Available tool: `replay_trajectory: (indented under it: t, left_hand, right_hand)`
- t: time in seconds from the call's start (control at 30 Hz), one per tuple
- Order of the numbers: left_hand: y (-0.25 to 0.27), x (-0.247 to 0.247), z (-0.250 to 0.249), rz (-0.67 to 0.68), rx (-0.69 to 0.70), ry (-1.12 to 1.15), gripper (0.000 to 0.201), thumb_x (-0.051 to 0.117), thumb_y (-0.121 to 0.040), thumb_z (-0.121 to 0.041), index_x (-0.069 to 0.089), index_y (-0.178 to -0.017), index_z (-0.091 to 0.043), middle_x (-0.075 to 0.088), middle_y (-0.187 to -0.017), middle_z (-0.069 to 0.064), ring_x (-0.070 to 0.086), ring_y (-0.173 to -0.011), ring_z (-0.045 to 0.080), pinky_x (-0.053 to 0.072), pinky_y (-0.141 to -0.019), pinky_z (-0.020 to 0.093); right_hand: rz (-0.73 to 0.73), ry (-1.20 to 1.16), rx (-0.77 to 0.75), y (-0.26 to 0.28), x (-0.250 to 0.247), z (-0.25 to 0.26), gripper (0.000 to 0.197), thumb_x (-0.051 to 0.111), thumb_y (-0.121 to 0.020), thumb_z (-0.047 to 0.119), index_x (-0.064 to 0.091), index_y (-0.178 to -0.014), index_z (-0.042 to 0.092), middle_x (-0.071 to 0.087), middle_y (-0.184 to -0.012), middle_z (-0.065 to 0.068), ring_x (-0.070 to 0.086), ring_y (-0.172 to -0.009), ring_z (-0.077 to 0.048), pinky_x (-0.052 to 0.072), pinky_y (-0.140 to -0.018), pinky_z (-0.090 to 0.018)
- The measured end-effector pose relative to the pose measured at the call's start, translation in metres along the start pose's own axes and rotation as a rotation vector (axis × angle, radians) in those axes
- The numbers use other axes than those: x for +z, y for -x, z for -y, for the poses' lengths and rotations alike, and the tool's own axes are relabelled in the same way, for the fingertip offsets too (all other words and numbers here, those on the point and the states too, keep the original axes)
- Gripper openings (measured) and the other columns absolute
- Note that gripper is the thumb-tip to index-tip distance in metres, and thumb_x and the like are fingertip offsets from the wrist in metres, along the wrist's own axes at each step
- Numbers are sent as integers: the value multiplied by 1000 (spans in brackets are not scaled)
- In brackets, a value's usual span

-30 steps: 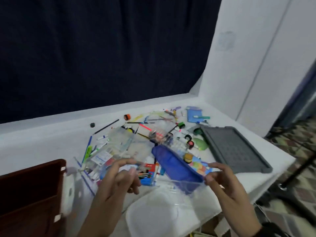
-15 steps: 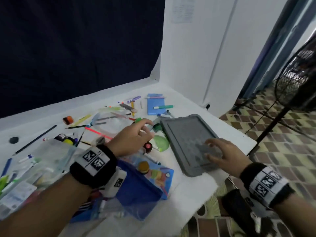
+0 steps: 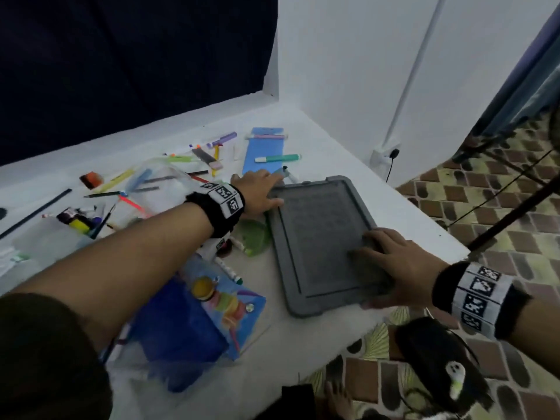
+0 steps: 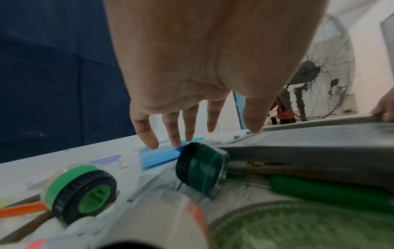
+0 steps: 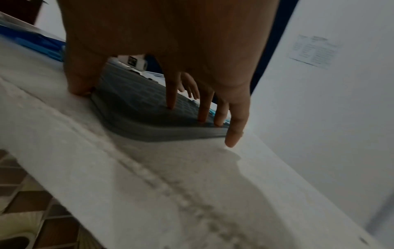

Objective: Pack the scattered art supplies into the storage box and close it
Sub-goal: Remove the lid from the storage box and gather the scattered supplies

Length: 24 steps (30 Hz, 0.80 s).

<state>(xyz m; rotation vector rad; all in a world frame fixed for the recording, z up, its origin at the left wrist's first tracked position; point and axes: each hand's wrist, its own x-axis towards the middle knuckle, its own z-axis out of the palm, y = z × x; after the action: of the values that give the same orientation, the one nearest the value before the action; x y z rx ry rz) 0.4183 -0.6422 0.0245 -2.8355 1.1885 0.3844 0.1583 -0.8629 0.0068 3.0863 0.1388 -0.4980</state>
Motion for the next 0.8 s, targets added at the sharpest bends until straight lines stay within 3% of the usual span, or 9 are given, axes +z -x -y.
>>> replay_trajectory:
  t: [0.1,0.2,0.33,0.4,0.47,0.57,0.67,0.8]
  left_hand:
    - [-15,3,-2,47,-49,-14,63,44,-99,-58,30,-152,-27,32,-155,6,41,-136,33,29,-107,58]
    - [-21,8,-7,-15,-78,3,55,52,-98,-48,42,-146,-23,37,-147,7,46,-129,31,33,-106,52]
    - [-24,9,-8,-50,-126,130,43,62,-93,-31,54,-134,-20,44,-134,9,52,-118,31,44,-100,50]
    - [-24,3,-9,-85,-146,181,36,64,-92,-24,59,-127,-15,49,-126,14,54,-112,34,47,-97,45]
    - [-24,-2,-9,-135,-172,196,38,64,-93,-27,60,-129,-15,55,-125,18,54,-113,35,46,-95,38]
    - [-19,-10,-9,-186,-210,185,38,57,-98,-40,62,-129,-19,65,-121,10,57,-112,32,44,-87,34]
    - [-7,-20,-7,-231,-224,284,26,54,-101,-36,69,-111,-17,70,-110,4,61,-103,25,41,-79,28]
    - [22,-34,-1,-312,-267,551,18,50,-103,-26,65,-103,-16,67,-103,7,61,-92,26,51,-82,39]
  right_hand:
    - [11,42,-89,-8,-6,-14,101,36,-59,95,19,-145,44,24,-149,-4,20,-139,-31,42,-105,-47]
    - [8,45,-155,-12,-6,-23,99,38,-62,95,21,-145,42,25,-146,-3,22,-136,-32,44,-105,-45]
    - [-25,33,-216,-17,-3,-34,99,37,-63,96,37,-140,33,43,-135,-8,38,-125,-36,55,-89,-46]
    - [-32,26,-261,-23,-4,-39,101,38,-61,96,35,-140,34,41,-137,-7,35,-128,-36,54,-91,-46]
    - [-38,12,-299,-26,-6,-44,100,40,-59,96,30,-140,37,37,-139,-5,29,-131,-34,53,-93,-45]
    - [-58,-16,-352,-27,-6,-48,99,45,-59,94,24,-140,40,30,-143,-2,22,-134,-33,51,-95,-45]
    - [-100,-31,-400,-30,-9,-53,103,49,-59,91,25,-143,38,23,-147,-2,17,-138,-33,48,-100,-44]
    - [-230,-45,-438,-38,-14,-61,95,64,-63,71,33,-144,30,26,-149,-8,24,-138,-35,51,-98,-44]
